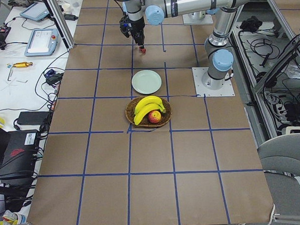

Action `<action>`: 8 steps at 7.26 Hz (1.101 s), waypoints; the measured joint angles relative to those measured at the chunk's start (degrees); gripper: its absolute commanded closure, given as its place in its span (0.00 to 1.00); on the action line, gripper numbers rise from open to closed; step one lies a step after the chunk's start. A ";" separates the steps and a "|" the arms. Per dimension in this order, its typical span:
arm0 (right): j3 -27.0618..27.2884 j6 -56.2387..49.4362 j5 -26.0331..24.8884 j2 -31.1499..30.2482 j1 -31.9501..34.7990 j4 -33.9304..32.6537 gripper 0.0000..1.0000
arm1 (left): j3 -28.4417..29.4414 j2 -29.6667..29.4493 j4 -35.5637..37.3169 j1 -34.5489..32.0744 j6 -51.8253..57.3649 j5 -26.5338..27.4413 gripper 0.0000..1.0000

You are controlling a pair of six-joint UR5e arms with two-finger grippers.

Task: Collect all strawberries into plate
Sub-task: 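Carry the second strawberry beside the first and release it, then move the right gripper to the last strawberry and grasp it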

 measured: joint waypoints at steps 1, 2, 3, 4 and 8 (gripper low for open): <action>-0.06 -0.19 -1.86 -2.18 -0.66 0.45 0.00 | 0.00 -0.03 0.00 0.00 0.02 -0.02 0.00; 0.28 -1.15 -4.14 -3.80 -1.58 1.52 0.00 | 0.00 -0.09 0.00 -0.02 0.01 -0.11 0.00; 0.86 -3.03 -5.34 -4.53 -2.40 2.82 0.00 | 0.00 -0.14 0.00 -0.08 -0.01 -0.20 0.00; 2.02 -4.96 -5.90 -4.62 -2.88 3.58 0.00 | -0.10 -0.15 0.00 -0.24 -0.01 -0.23 0.00; 8.78 -13.49 -8.77 -4.09 -3.26 3.65 0.17 | -0.59 -0.10 0.03 -1.64 -1.58 -0.11 0.00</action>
